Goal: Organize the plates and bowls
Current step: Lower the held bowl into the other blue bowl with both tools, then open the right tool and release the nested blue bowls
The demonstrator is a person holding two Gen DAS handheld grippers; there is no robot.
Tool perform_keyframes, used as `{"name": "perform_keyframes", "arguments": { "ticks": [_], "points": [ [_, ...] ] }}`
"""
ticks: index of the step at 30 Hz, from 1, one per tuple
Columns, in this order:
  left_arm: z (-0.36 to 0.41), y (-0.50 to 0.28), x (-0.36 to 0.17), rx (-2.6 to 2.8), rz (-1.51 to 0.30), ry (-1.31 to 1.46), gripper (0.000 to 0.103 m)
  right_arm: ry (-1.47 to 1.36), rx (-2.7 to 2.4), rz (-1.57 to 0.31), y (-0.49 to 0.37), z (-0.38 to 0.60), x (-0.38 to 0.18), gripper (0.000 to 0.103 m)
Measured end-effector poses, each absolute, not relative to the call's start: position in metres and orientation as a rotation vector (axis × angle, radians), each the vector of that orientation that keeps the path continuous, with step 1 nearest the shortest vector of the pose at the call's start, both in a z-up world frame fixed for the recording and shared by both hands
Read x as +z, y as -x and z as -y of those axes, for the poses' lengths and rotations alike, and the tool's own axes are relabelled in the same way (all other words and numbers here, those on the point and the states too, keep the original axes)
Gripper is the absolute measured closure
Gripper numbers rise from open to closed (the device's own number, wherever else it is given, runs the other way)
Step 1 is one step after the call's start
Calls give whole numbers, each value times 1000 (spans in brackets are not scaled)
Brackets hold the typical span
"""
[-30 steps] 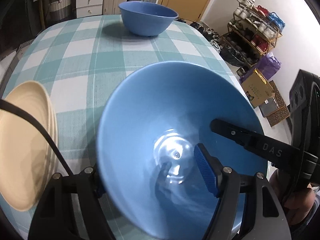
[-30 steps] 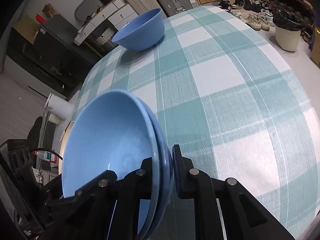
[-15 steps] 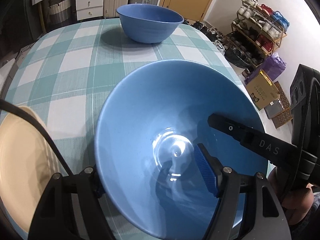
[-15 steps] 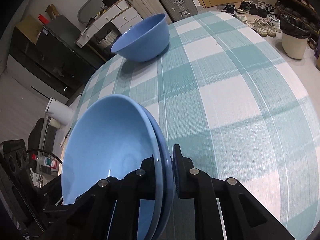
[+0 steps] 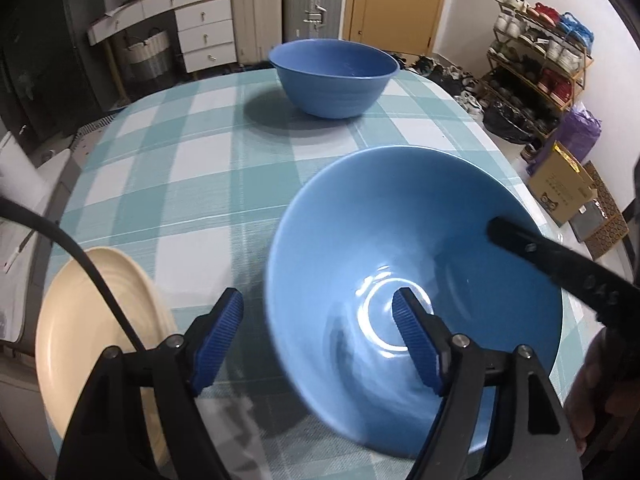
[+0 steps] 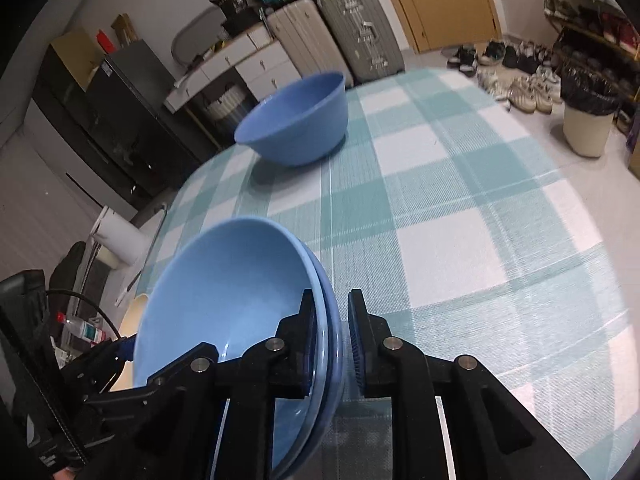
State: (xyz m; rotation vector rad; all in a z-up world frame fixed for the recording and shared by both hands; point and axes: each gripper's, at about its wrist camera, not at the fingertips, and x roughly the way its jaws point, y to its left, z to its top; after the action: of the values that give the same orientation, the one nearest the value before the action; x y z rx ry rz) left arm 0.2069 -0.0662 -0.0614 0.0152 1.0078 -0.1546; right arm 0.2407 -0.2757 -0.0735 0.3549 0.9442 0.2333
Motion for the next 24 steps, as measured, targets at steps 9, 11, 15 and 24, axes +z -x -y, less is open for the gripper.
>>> {"name": "perform_keyframes", "arguments": {
  "ticks": [9,11,15,24],
  "points": [
    [70,-175,-46,-93,-913,-118,12,-358,238,-804,-203,283,-36,86],
    [73,-168,-42,-83,-883,-153,12,-354,240,-787,-193,283,-28,85],
    [82,-150,-33,-91,-831,-209,12,-351,241,-773,-178,282,-20,85],
    [94,-114,-13,-115,-735,-256,11,-337,244,-738,-144,279,-4,85]
  ]
}}
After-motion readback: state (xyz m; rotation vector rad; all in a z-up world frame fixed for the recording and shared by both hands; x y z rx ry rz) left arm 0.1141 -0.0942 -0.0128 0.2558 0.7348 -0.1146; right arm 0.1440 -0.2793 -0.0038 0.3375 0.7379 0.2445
